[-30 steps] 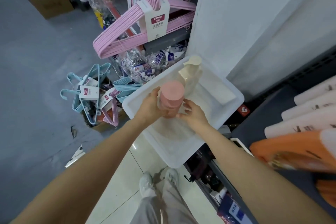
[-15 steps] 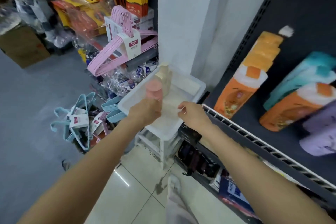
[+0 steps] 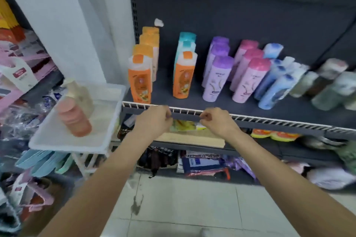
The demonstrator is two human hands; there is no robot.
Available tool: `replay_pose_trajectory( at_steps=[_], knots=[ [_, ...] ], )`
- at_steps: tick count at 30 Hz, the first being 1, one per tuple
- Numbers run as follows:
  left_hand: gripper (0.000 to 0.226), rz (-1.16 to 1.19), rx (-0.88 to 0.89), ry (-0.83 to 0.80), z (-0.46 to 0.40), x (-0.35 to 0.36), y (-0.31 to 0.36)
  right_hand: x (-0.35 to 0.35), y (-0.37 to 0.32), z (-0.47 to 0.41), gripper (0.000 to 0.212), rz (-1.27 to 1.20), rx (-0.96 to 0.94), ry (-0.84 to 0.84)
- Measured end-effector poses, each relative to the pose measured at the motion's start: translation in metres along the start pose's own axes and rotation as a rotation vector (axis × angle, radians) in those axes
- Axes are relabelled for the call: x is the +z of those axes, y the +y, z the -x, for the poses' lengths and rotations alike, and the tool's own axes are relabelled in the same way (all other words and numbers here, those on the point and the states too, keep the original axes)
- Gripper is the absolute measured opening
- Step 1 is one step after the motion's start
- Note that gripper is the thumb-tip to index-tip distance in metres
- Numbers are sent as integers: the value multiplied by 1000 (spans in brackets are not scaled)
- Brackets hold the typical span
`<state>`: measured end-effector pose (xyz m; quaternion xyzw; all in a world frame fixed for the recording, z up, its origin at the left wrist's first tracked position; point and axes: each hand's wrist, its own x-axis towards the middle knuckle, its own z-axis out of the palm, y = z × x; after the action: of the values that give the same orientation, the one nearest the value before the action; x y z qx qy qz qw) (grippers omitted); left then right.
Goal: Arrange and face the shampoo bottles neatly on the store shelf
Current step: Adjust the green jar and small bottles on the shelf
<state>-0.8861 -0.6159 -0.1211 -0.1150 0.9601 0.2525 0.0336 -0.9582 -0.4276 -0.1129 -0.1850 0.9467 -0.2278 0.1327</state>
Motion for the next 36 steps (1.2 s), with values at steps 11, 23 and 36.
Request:
replay_pose_trajectory(
  at_steps=[11, 23, 36],
  knots=[
    [18, 19, 263, -84, -33, 106, 258, -136, 229, 95, 20, -45, 290, 200],
    [22, 136, 428, -191, -75, 183, 438, -244, 406, 108, 17, -206, 220, 230],
    [30, -6, 454, 27, -227, 225, 533, -316, 501, -32, 30, -88, 65, 244]
  ],
)
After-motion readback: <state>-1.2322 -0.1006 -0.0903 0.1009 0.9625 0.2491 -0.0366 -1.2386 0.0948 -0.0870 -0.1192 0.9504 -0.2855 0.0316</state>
